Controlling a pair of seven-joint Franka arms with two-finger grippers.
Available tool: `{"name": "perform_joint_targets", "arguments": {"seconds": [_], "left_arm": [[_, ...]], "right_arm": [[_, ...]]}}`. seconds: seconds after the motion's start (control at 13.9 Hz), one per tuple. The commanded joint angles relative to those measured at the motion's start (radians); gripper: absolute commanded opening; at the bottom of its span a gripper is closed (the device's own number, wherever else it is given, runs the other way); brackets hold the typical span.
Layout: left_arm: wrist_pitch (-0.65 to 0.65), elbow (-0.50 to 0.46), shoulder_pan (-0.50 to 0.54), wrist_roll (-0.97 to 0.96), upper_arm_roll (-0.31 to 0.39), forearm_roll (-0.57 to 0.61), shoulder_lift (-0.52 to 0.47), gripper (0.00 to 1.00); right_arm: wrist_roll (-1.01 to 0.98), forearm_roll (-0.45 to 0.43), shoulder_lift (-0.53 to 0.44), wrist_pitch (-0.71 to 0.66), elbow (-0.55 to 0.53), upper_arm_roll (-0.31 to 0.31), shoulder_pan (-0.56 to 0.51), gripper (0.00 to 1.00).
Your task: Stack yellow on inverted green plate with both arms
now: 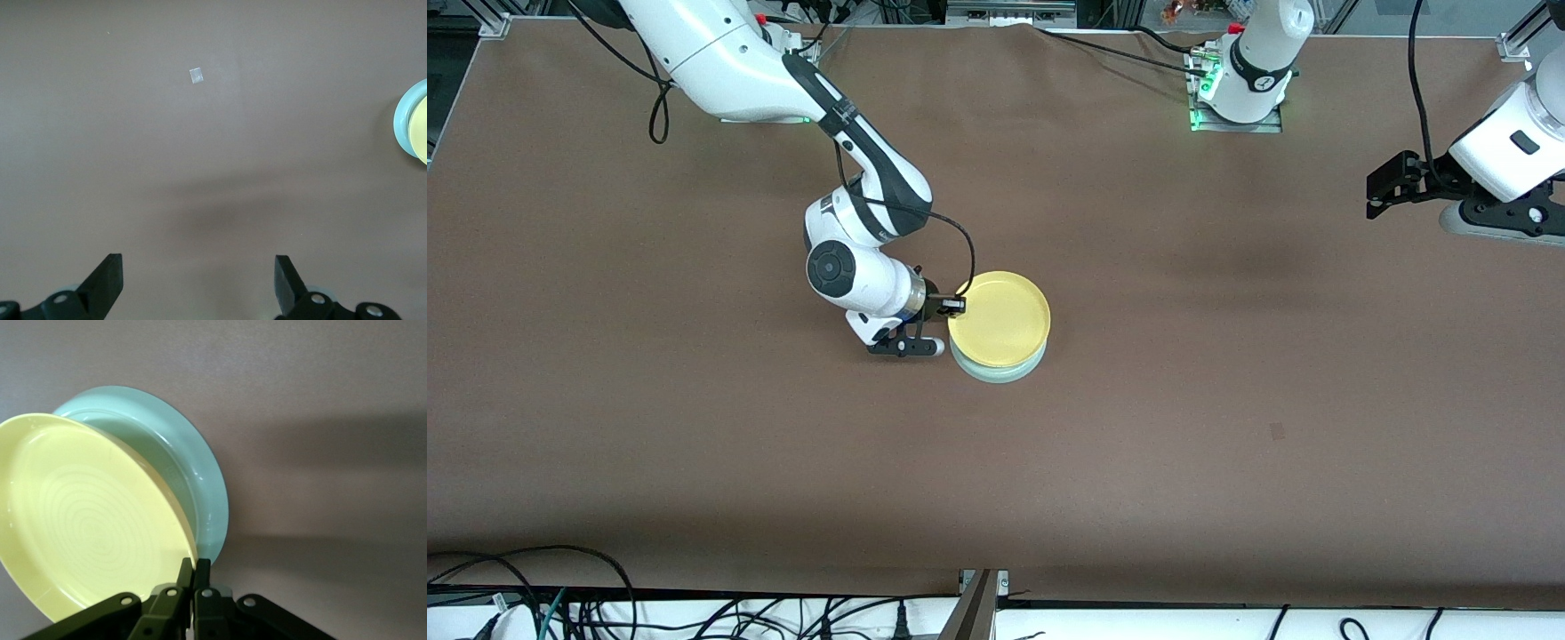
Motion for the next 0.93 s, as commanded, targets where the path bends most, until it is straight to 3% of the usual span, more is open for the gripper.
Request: {"name": "perform_joint_targets", "arguments": {"seconds": [0.0, 0.07, 0.36, 0.72, 0.86], "left_arm": [[0.010, -0.005, -0.004, 0.021, 0.003, 0.022, -0.005, 1.00], [0.010, -0.007, -0.002, 0.019, 0.003, 0.022, -0.005, 1.00], [0.016, -0.005, -0.004, 0.018, 0.003, 0.014, -0.005, 1.00], [0.013, -0.005, -0.002, 0.004, 0.008, 0.019, -0.008, 1.00], [0.013, 0.003, -0.002, 0.006, 0.015, 0.016, -0.008, 1.00]], "right_arm": [[-0.005, 0.025, 0.024, 0.011, 0.025, -0.006, 0.007, 0.19], [-0.008, 0.018, 0.024, 0.018, 0.029, -0.006, 0.016, 0.99], [-0.018, 0.014, -0.036, -0.011, 0.069, -0.021, 0.013, 1.00], [-0.072, 0.000, -0.238, -0.285, 0.069, -0.211, 0.012, 1.00], [-0.137, -0.099, -0.326, -0.417, 0.069, -0.301, 0.012, 1.00]]}}
